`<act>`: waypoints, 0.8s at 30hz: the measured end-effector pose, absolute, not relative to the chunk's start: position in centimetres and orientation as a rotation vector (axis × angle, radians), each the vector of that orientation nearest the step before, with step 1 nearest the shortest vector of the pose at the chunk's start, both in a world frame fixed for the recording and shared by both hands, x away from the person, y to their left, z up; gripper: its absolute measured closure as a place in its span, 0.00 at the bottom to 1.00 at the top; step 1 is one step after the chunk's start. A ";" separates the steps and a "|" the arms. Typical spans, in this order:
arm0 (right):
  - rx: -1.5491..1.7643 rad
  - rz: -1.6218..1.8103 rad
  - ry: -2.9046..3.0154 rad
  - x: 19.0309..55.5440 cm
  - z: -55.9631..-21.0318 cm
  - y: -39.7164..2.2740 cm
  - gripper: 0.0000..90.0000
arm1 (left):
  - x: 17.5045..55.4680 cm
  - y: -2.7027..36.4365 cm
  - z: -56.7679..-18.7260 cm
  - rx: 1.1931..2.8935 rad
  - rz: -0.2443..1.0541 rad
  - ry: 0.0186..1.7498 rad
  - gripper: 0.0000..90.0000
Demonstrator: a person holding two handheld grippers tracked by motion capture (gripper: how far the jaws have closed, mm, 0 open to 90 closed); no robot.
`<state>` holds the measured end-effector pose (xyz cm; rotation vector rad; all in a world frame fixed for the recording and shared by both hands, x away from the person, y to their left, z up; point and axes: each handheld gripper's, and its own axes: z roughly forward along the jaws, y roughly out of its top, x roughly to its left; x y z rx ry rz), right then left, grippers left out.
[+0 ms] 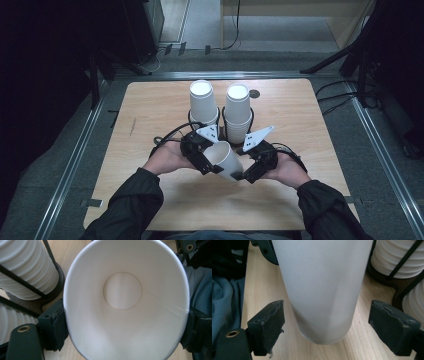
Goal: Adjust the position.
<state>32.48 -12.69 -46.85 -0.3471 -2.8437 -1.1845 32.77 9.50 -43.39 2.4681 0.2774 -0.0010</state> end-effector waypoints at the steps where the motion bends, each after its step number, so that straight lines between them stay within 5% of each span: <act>1: -0.340 -1.177 -2.848 32.4 -47.0 -12.6 0.15 | 32.7 9.4 -43.4 2.465 -0.003 0.275 0.15; 11: -0.327 -1.196 -2.841 32.5 -47.6 -11.6 0.16 | 32.8 8.3 -43.3 2.480 -0.001 0.244 0.15; 15: -0.287 -1.226 -2.853 32.3 -47.5 -11.7 0.25 | 32.8 8.2 -43.2 2.476 0.010 0.246 0.14; 24: -0.277 -1.256 -2.841 32.3 -47.1 -12.1 0.25 | 32.8 8.5 -43.4 2.446 -0.031 0.273 0.03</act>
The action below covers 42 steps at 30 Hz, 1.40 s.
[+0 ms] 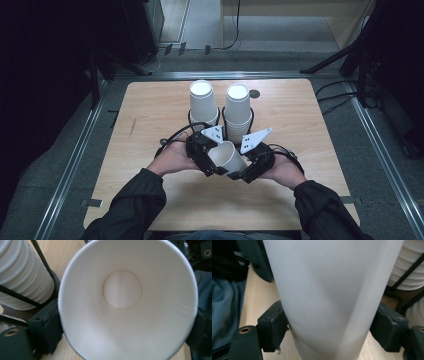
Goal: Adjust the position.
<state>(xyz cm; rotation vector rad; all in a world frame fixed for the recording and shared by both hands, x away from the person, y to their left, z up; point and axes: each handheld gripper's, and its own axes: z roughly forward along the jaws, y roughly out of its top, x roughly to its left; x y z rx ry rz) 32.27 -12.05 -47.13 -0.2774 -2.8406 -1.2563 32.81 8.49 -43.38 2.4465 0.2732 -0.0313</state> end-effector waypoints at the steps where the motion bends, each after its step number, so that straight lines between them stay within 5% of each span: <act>1: -0.281 -1.264 -2.838 32.3 -47.1 -12.1 0.25 | 32.9 8.6 -43.4 2.443 -0.041 0.281 0.00; 26: -0.421 -1.361 -2.800 33.0 -45.4 -15.4 0.24 | 33.7 11.3 -44.7 2.349 -0.039 0.482 0.00; 32: -0.440 -1.394 -2.787 33.1 -44.9 -15.9 0.24 | 33.5 11.7 -45.5 2.360 -0.035 0.494 0.07; 42: -0.475 -1.464 -2.743 33.1 -44.2 -16.5 0.24 | 32.8 12.2 -44.8 2.168 -0.073 0.497 0.08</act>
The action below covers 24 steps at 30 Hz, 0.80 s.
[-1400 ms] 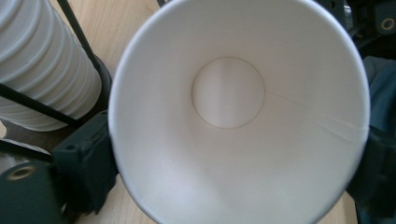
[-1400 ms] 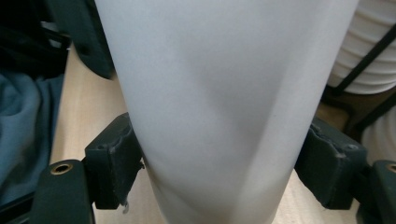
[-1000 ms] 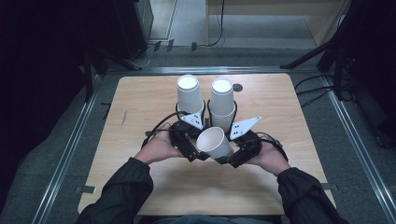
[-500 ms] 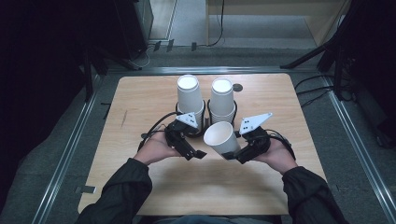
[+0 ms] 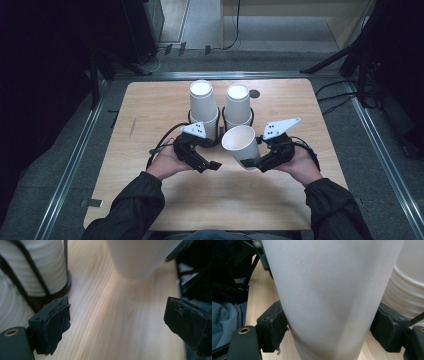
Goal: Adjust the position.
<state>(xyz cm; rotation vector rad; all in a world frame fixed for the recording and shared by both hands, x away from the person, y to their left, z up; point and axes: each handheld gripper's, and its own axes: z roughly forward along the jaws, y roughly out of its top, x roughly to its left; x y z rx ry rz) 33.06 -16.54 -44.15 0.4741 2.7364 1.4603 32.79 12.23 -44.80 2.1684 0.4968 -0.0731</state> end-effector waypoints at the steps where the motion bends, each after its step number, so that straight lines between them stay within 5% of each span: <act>1: 0.476 1.469 2.731 33.1 -44.1 -16.6 0.24 | 32.7 12.3 -44.6 2.142 -0.075 0.493 0.08; 24: 0.408 1.499 2.792 32.4 -44.4 -14.2 0.24 | 32.3 10.4 -43.3 1.988 -0.115 0.484 0.04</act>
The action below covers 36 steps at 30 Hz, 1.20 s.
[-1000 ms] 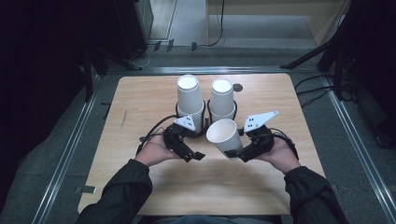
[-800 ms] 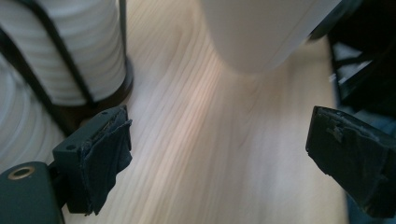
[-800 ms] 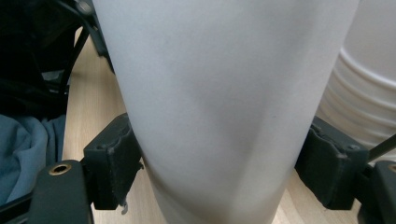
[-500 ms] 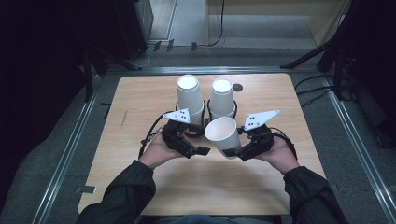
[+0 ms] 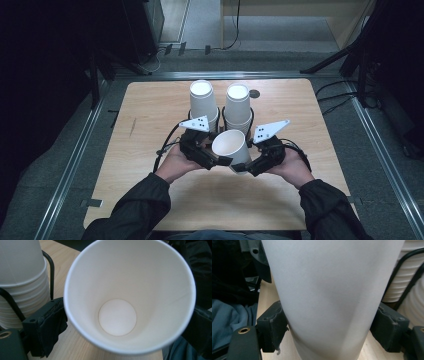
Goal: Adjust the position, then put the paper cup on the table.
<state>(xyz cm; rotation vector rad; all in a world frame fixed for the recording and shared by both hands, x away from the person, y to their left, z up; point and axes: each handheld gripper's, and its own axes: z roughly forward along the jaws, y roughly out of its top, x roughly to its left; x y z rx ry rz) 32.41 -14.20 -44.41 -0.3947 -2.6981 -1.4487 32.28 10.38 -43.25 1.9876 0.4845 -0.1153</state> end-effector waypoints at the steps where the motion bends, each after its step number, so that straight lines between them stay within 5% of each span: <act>1: -0.386 -1.445 -2.698 32.4 -44.5 -14.0 0.24 | 32.2 10.3 -43.3 1.989 -0.109 0.481 0.04; 19: -0.377 -1.419 -2.686 32.3 -44.9 -13.3 0.25 | 32.1 10.0 -43.1 2.028 -0.107 0.439 0.19; 23: -0.398 -1.381 -2.726 32.1 -45.1 -13.2 0.16 | 32.2 10.4 -42.8 2.040 -0.094 0.441 0.20; 36: -0.607 -1.398 -2.802 32.3 -45.4 -15.5 0.16 | 32.7 12.6 -42.2 2.065 -0.009 0.498 0.19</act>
